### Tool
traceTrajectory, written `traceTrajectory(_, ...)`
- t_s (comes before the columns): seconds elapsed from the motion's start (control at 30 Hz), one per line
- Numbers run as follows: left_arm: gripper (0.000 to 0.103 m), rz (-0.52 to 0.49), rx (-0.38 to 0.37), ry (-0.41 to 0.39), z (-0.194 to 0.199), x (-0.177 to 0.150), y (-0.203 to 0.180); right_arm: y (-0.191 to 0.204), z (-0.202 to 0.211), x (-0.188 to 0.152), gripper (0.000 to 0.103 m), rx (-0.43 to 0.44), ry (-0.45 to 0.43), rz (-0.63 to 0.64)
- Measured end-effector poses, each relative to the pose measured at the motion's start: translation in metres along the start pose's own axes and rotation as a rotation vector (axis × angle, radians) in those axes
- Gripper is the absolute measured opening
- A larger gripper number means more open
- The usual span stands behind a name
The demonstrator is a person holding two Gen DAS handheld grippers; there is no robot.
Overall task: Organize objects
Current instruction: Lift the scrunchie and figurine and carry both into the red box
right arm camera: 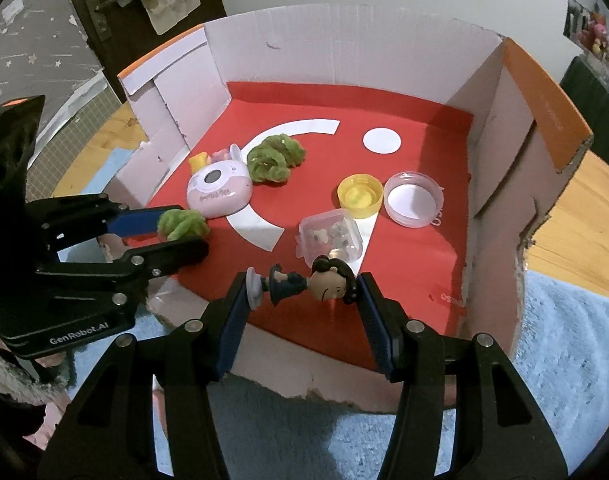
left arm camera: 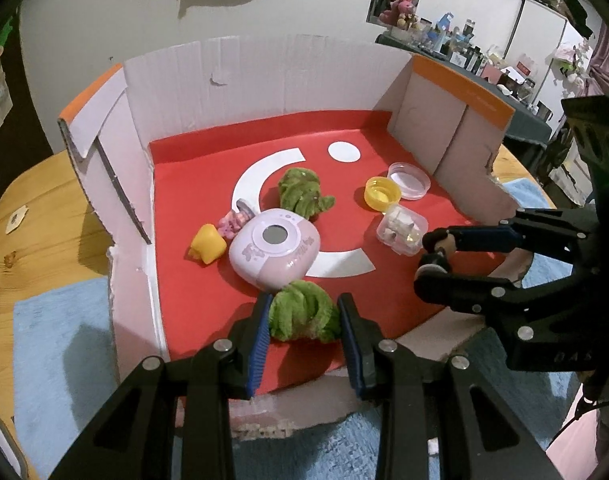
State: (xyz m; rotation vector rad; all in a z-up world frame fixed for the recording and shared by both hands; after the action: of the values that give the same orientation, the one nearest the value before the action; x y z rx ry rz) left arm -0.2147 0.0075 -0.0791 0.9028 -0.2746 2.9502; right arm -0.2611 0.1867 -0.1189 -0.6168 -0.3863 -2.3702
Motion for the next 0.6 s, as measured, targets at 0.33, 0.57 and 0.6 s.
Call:
traceTrajectory(0.33, 0.034, 0.016, -0.002, -0.011, -0.005, 0.006, 0.002, -0.003, -0.008, 0.002, 0.052, 0.002, -0.024, -0.014)
traceTrajectory(0.57, 0.034, 0.031, -0.004, -0.022, -0.008, 0.009, 0.003, -0.003, -0.011, 0.006, 0.052, -0.016, -0.055, -0.023)
traceTrajectory(0.6, 0.034, 0.033, -0.004, -0.024, -0.009, 0.010, 0.003, -0.003, -0.011, 0.007, 0.052, -0.019, -0.059, -0.024)
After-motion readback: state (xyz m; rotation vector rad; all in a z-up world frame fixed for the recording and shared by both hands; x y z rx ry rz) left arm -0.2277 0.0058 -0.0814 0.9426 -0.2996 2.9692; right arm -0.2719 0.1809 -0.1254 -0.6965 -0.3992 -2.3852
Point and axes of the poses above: each gripper's, at about its wrist camera, not at the fingertips, and z roughly against the way its jaws point, y to its left, x to its top, the point moved 9 cm from there along -z, roughly the way its jaws point, and after that the axes turned 4 degrees about z, right-handed, at the moved point
